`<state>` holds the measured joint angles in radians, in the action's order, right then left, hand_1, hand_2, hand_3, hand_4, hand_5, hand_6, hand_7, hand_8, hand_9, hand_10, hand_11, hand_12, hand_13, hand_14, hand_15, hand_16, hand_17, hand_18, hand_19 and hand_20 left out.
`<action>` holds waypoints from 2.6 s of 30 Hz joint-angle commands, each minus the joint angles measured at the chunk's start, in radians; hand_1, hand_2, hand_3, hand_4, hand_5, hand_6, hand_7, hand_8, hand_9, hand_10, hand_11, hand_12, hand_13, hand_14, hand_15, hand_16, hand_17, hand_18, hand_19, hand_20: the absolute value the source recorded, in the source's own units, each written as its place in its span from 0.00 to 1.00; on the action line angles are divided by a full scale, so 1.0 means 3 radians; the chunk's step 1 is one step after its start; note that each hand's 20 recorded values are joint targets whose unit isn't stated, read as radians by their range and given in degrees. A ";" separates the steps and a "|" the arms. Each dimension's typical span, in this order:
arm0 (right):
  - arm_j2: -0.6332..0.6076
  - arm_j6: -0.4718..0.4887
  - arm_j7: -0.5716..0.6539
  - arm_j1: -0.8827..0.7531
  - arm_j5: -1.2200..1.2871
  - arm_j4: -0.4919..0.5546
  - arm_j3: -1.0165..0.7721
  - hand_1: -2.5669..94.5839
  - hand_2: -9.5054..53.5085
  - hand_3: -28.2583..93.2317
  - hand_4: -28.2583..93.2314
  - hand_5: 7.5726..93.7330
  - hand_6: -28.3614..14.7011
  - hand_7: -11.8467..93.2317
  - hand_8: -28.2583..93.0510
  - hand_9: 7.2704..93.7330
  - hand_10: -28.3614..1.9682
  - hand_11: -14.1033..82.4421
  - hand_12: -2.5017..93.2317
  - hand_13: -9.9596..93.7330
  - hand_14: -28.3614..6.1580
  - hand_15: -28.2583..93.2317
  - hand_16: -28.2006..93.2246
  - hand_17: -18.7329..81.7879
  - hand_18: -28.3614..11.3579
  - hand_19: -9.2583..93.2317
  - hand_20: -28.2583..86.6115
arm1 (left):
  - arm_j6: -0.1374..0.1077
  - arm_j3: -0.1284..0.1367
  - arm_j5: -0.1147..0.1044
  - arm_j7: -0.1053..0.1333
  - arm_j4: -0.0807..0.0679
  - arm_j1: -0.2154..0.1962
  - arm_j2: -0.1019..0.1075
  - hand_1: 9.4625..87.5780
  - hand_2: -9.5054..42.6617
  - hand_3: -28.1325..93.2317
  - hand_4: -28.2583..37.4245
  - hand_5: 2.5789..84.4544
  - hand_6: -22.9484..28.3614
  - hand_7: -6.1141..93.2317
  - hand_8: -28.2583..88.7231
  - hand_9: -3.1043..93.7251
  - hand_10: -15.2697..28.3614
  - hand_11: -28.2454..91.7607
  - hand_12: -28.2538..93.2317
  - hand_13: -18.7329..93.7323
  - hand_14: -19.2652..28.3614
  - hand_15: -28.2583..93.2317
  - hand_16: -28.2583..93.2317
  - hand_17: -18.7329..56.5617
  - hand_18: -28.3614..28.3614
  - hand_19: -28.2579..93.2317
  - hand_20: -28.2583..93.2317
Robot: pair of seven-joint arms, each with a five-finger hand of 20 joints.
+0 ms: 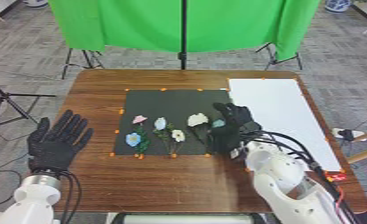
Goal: Arrange flowers
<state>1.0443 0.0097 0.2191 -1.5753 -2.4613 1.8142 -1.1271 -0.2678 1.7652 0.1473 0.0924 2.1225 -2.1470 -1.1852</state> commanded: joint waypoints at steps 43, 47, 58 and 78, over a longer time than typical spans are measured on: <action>0.0661 -0.0071 -0.0412 -0.0772 0.4288 0.0684 -0.1809 0.06 0.29 0.89 0.00 0.30 0.60 0.22 0.14 0.26 0.49 0.20 0.11 0.32 0.44 0.30 0.33 0.29 0.29 0.43 0.37 | 0.0498 0.0358 0.0674 0.0267 -0.0255 0.0447 0.0228 0.15 0.40 0.84 0.00 0.40 0.56 0.16 0.16 0.31 0.64 0.32 0.28 0.31 0.60 0.36 0.17 0.18 0.73 0.45 0.31; 0.0699 -0.0052 -0.0426 -0.0820 0.4290 0.0735 -0.1823 0.06 0.29 0.89 0.00 0.30 0.60 0.22 0.14 0.26 0.49 0.20 0.11 0.32 0.44 0.29 0.33 0.28 0.28 0.43 0.38 | 0.0445 0.0320 0.0660 0.0314 -0.0252 0.0459 0.0252 0.16 0.40 0.84 0.00 0.40 0.56 0.16 0.15 0.31 0.64 0.32 0.28 0.31 0.60 0.35 0.17 0.18 0.73 0.45 0.31; 0.0726 -0.0159 -0.0392 -0.0865 0.4299 0.0713 -0.1900 0.06 0.29 0.89 0.00 0.30 0.61 0.23 0.14 0.26 0.49 0.20 0.11 0.32 0.42 0.29 0.34 0.28 0.27 0.43 0.38 | 0.0531 0.0248 0.0720 0.0259 -0.0221 0.0372 0.0141 0.16 0.40 0.84 0.00 0.43 0.57 0.17 0.15 0.33 0.65 0.33 0.28 0.32 0.61 0.36 0.17 0.18 0.72 0.45 0.31; 0.0923 -0.0138 -0.0483 -0.1136 0.4302 0.0849 -0.1902 0.08 0.28 0.90 0.00 0.31 0.61 0.24 0.13 0.26 0.48 0.20 0.11 0.33 0.47 0.28 0.35 0.28 0.27 0.43 0.38 | 0.0638 0.0207 0.1073 0.0134 -0.0072 0.0241 0.0077 0.18 0.40 0.85 0.00 0.46 0.59 0.18 0.16 0.38 0.68 0.35 0.29 0.36 0.65 0.39 0.17 0.18 0.73 0.46 0.32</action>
<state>1.3090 -0.0199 0.0948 -1.8874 -1.1728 2.0509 -1.7029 -0.0972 1.8280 0.4746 0.1453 2.1058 -2.0645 -1.1531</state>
